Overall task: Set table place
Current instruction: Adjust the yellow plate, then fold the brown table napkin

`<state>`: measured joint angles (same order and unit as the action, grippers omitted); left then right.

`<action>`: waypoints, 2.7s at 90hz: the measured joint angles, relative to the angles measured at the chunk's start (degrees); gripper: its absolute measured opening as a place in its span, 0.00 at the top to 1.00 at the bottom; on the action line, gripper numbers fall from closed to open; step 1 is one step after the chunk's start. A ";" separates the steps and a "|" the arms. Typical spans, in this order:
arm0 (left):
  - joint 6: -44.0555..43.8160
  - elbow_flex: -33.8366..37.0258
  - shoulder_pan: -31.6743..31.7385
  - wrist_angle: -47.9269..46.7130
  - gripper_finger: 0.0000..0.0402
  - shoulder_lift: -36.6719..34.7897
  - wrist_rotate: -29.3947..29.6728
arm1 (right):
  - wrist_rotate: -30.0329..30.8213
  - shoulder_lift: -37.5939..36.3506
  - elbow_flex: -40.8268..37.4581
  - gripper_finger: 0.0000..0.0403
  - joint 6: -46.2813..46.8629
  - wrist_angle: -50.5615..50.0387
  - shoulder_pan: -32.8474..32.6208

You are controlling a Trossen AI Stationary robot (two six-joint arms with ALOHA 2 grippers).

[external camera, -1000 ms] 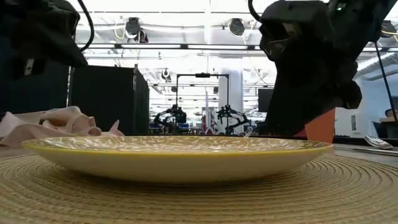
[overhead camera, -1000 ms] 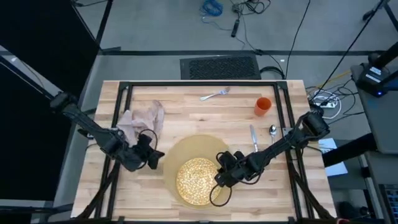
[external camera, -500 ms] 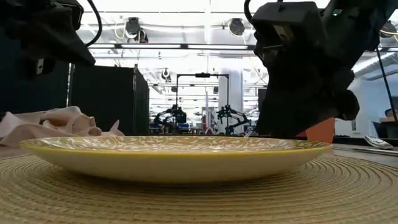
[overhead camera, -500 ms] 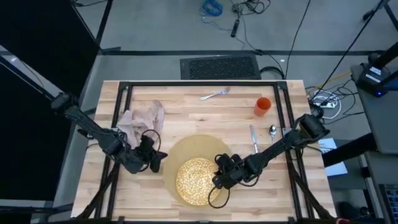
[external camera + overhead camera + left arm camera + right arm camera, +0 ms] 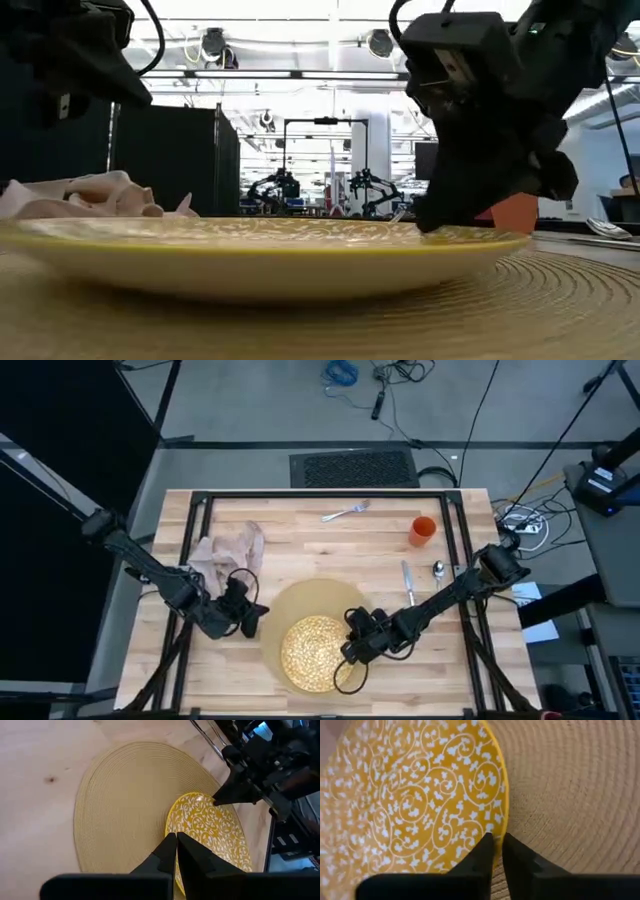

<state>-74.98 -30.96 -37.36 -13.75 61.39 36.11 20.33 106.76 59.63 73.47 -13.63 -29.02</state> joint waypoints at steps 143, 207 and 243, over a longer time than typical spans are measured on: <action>1.90 -0.07 0.00 1.34 1.00 0.00 -0.97 | -1.78 -5.84 -0.19 0.66 -1.18 -4.60 -0.32; 12.51 -0.09 0.28 17.06 1.00 3.17 4.20 | 8.83 -29.22 -0.10 0.64 -32.81 -25.30 6.93; 36.76 -0.12 31.65 27.08 1.00 2.44 -19.95 | 15.81 -33.06 -0.13 0.64 -30.08 -46.79 11.73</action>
<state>-38.22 -31.08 -5.71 13.33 63.83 16.16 36.14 73.70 59.51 43.39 -60.42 -17.28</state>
